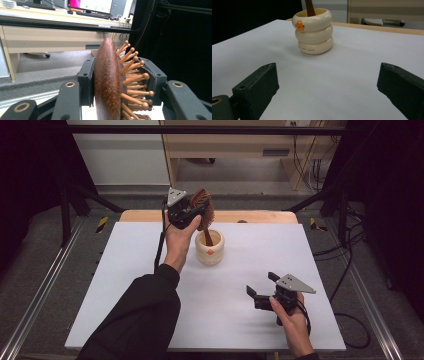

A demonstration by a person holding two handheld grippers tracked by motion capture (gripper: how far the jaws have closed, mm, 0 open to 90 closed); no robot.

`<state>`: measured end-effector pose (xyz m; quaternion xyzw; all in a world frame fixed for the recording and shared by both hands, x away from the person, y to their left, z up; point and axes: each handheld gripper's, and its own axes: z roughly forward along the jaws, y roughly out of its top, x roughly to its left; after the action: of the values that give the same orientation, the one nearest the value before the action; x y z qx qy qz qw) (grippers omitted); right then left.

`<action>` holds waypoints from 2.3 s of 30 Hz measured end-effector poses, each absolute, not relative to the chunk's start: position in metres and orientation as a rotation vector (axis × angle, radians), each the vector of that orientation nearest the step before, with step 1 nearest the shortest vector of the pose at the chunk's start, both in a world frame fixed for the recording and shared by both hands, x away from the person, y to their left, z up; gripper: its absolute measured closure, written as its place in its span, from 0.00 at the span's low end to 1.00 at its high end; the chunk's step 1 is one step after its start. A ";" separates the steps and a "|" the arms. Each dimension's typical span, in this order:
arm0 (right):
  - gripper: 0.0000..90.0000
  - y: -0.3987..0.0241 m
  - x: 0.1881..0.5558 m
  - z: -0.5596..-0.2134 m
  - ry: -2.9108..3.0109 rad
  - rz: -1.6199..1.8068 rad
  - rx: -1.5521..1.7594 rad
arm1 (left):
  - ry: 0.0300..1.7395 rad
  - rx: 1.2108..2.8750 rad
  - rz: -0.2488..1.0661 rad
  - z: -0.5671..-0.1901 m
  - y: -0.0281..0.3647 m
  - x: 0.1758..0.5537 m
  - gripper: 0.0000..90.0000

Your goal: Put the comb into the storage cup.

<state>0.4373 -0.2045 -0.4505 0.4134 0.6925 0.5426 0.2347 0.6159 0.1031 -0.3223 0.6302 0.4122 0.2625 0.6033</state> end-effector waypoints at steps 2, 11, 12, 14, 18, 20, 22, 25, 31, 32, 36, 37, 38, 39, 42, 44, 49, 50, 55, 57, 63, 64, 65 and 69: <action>0.04 -0.204 0.437 -0.450 1.905 1.488 1.132 | 0.955 1.461 0.607 -0.323 0.103 0.616 0.57; 0.04 -0.204 0.437 -0.451 1.908 1.488 1.132 | 0.960 1.465 0.604 -0.327 0.102 0.616 0.57; 0.04 -0.204 0.437 -0.451 1.910 1.487 1.130 | 0.960 1.464 0.605 -0.327 0.102 0.616 0.57; 0.04 -0.203 0.438 -0.451 1.909 1.490 1.131 | 0.957 1.466 0.606 -0.328 0.101 0.616 0.57; 0.04 -0.204 0.438 -0.451 1.910 1.489 1.129 | 0.955 1.473 0.607 -0.331 0.099 0.616 0.57; 0.04 -0.204 0.437 -0.451 1.910 1.489 1.129 | 0.957 1.473 0.605 -0.332 0.099 0.616 0.57; 0.04 -0.204 0.437 -0.451 1.910 1.489 1.129 | 0.959 1.475 0.605 -0.334 0.099 0.616 0.57; 0.04 -0.204 0.438 -0.451 1.910 1.490 1.131 | 0.960 1.475 0.601 -0.335 0.099 0.616 0.57; 0.04 -0.204 0.438 -0.451 1.910 1.490 1.130 | 0.960 1.476 0.601 -0.337 0.098 0.616 0.57; 0.04 -0.204 0.438 -0.451 1.910 1.490 1.130 | 0.960 1.475 0.600 -0.337 0.098 0.616 0.57; 0.04 -0.203 0.438 -0.451 1.910 1.491 1.130 | 0.961 1.473 0.596 -0.338 0.098 0.615 0.57; 0.04 -0.203 0.438 -0.451 1.910 1.491 1.130 | 0.962 1.473 0.596 -0.338 0.097 0.615 0.57; 0.04 -0.203 0.438 -0.451 1.910 1.491 1.130 | 0.962 1.473 0.596 -0.338 0.097 0.615 0.57; 0.04 -0.203 0.438 -0.451 1.910 1.490 1.130 | 0.961 1.475 0.595 -0.339 0.096 0.615 0.57; 0.04 -0.203 0.438 -0.451 1.909 1.490 1.130 | 0.962 1.474 0.594 -0.339 0.095 0.615 0.57; 0.04 -0.204 0.438 -0.451 1.909 1.491 1.130 | 0.961 1.473 0.594 -0.339 0.095 0.615 0.57; 0.04 -0.204 0.438 -0.451 1.910 1.490 1.129 | 0.962 1.466 0.588 -0.339 0.094 0.614 0.57; 0.04 -0.204 0.438 -0.451 1.910 1.490 1.129 | 0.963 1.464 0.588 -0.339 0.094 0.614 0.57; 0.04 -0.204 0.437 -0.451 1.911 1.490 1.128 | 0.964 1.458 0.583 -0.340 0.092 0.613 0.57; 0.04 -0.204 0.437 -0.451 1.911 1.490 1.128 | 0.965 1.458 0.578 -0.341 0.091 0.613 0.57; 0.04 -0.204 0.437 -0.451 1.909 1.491 1.127 | 0.964 1.455 0.568 -0.343 0.087 0.612 0.56; 0.04 -0.204 0.437 -0.451 1.912 1.490 1.126 | 0.962 1.455 0.566 -0.344 0.087 0.611 0.57; 0.04 -0.204 0.437 -0.451 1.914 1.491 1.123 | 0.961 1.454 0.566 -0.344 0.086 0.611 0.56; 0.04 -0.204 0.437 -0.451 1.912 1.491 1.127 | 0.960 1.458 0.563 -0.345 0.085 0.610 0.56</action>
<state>0.4374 -0.2037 -0.4509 0.4099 0.6955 0.5426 0.2318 0.6098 0.0848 -0.3453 0.6312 0.4154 0.2438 0.6080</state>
